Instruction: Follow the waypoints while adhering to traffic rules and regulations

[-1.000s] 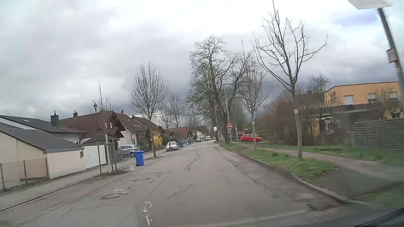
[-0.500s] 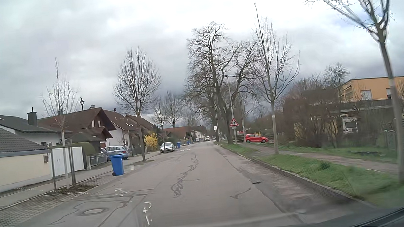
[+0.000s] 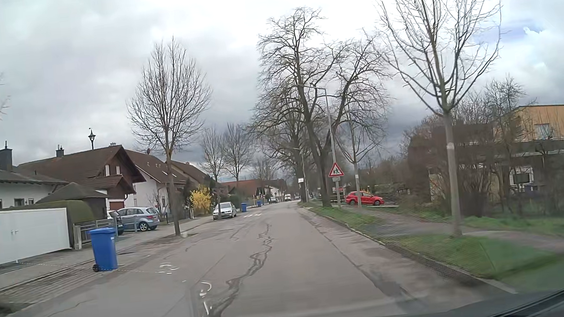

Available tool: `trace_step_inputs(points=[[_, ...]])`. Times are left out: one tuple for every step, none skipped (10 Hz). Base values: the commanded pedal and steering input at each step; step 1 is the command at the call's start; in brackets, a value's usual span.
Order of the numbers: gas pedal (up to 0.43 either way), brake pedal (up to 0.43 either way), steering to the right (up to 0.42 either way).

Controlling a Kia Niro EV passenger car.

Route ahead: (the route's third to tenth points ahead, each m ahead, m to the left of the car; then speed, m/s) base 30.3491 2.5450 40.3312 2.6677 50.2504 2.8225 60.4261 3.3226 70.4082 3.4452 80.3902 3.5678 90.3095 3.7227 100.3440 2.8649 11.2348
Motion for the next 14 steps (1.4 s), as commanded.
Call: trace_step_inputs(points=[[0.087,0.000,0.003],[0.098,0.000,0.002],[0.098,0.000,0.003],[0.098,0.000,0.002],[0.098,0.000,0.002],[0.098,0.000,0.002],[0.098,0.000,0.002],[0.098,0.000,0.002],[0.098,0.000,0.002],[0.098,0.000,0.001],[0.098,0.000,0.002],[0.098,0.000,0.001],[0.098,0.000,0.001],[0.098,0.000,0.001]])
